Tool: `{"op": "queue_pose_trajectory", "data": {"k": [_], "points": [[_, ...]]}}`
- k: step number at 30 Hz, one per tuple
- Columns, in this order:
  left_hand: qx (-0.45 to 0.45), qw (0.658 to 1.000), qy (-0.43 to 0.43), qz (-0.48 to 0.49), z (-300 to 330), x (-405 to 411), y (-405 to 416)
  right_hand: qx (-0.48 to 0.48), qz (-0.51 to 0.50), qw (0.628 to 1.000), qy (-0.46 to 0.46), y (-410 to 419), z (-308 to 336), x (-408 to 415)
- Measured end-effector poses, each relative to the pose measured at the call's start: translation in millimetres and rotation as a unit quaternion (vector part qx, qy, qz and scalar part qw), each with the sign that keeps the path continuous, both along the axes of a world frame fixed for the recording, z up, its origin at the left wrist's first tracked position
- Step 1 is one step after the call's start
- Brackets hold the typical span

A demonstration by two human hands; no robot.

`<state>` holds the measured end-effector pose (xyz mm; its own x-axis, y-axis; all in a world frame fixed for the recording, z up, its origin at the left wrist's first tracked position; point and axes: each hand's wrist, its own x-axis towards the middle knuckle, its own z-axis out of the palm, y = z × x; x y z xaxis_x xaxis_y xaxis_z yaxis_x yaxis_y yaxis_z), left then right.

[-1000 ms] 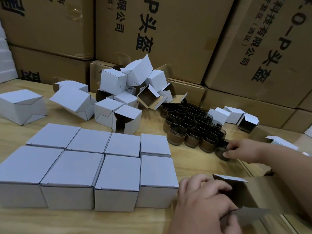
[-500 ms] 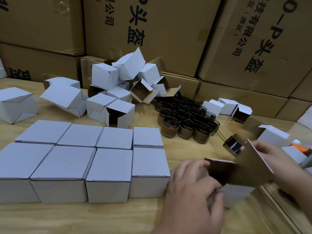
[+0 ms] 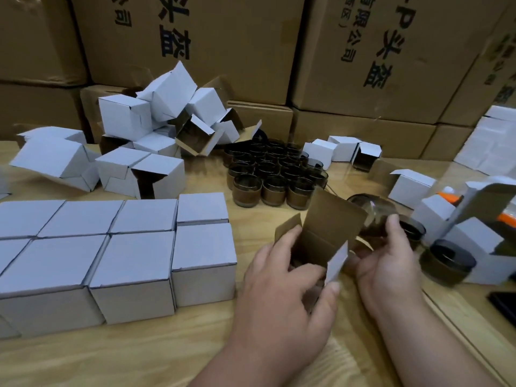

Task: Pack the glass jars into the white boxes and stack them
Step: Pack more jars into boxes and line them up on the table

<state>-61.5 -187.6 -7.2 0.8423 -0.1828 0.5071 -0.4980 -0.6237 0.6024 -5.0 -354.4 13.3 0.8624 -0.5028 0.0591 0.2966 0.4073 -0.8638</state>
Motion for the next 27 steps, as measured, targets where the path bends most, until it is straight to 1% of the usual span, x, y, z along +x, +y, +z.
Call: {"op": "queue_pose_trajectory", "data": {"k": [1,3,5,7,9,10,11,12,15,17,19,23,27], "points": [[0.012,1.0,0.004,0.0,1,-1,0,-0.021,-0.023,1.0,-0.004,-1,2,-2],[0.034,0.999,0.024,0.004,3,-4,-1,-0.109,-0.08,0.991,-0.022,0,5,-8],[0.055,0.997,0.043,0.016,4,-6,-3,-0.224,-0.128,0.962,-0.085,3,9,-16],[0.073,0.996,0.048,0.034,4,-7,-4,-0.325,-0.152,0.912,-0.197,7,16,-23],[0.093,0.993,0.052,0.053,6,-8,-7,-0.42,-0.158,0.84,-0.305,11,22,-31],[0.107,0.991,0.054,0.062,7,-8,-9,-0.457,-0.158,0.804,-0.346,15,25,-34],[0.123,0.988,0.058,0.071,8,-9,-11,-0.48,-0.153,0.779,-0.374,19,29,-37],[0.139,0.985,0.063,0.078,9,-9,-12,-0.494,-0.143,0.765,-0.387,25,31,-41],[0.173,0.978,0.061,0.098,11,-7,-15,-0.525,-0.097,0.755,-0.382,45,32,-45],[0.187,0.975,0.058,0.107,10,-5,-15,-0.551,-0.072,0.75,-0.359,51,27,-42],[0.186,0.975,0.06,0.105,10,-4,-13,-0.57,-0.047,0.754,-0.323,50,23,-37],[0.132,0.984,0.065,0.099,9,-4,-10,-0.588,-0.037,0.767,-0.253,41,15,-28],[0.081,0.99,0.068,0.092,1,-6,-10,-0.573,-0.02,0.8,-0.176,31,8,-22]]}}
